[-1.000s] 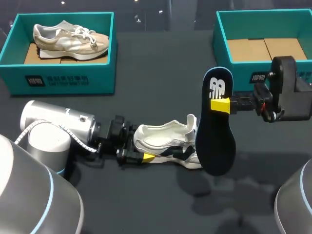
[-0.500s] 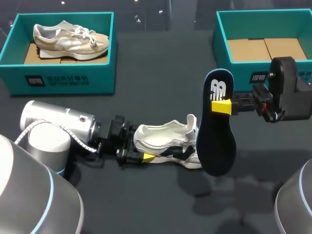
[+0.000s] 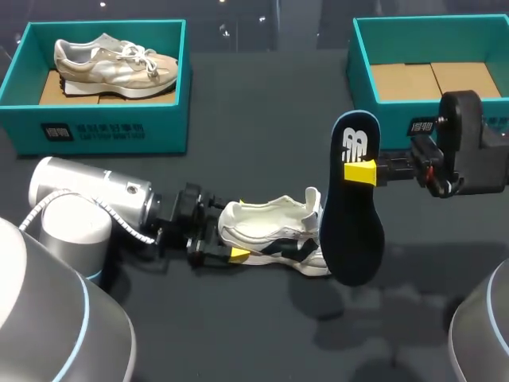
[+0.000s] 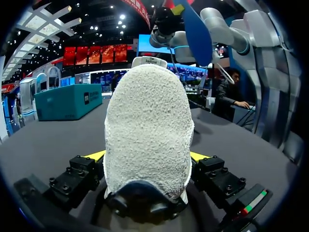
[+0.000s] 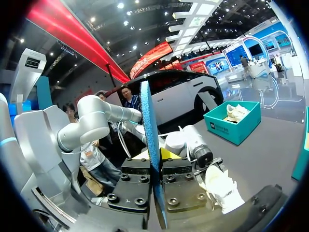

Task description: Take the shoe out of the shoebox, open the shoe tongue, remove and reinsert the insole, then place the shoe into the shoebox

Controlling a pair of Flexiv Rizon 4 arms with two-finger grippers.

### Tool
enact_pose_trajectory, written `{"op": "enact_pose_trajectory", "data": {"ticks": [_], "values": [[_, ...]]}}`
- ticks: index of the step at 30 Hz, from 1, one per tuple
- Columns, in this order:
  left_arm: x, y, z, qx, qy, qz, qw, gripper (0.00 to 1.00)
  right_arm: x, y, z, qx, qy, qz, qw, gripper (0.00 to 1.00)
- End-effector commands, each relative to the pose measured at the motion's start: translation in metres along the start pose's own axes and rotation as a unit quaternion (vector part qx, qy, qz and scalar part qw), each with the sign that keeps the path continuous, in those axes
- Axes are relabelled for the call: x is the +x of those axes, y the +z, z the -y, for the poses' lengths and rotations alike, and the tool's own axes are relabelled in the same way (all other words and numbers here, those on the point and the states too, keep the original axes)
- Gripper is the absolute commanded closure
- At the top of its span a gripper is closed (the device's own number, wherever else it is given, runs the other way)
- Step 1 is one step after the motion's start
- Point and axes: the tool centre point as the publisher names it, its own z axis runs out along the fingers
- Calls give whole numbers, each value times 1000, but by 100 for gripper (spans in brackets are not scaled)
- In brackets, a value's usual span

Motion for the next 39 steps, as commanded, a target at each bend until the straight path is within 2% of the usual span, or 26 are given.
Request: {"op": "enact_pose_trajectory", "data": {"ticks": [1,6,10,12,15,32,39], "values": [[4,-10,5,-23,-4,-7,1000,0,-1,1,0,0,0,0,1000,100],[6,-20,4,-68,-1,-12,998,0,-1,1,0,0,0,0,1000,100],[7,-29,4,-120,4,-14,993,0,-1,1,0,0,0,0,1000,100],[7,-33,3,-154,2,-9,988,0,-1,1,0,0,0,0,1000,100],[9,-41,4,-226,19,-6,974,0,-1,1,0,0,0,0,1000,100],[9,-41,4,-226,19,-6,974,0,-1,1,0,0,0,0,1000,100],[10,-46,14,-287,24,5,958,0,-1,1,0,0,0,0,1000,100]]}}
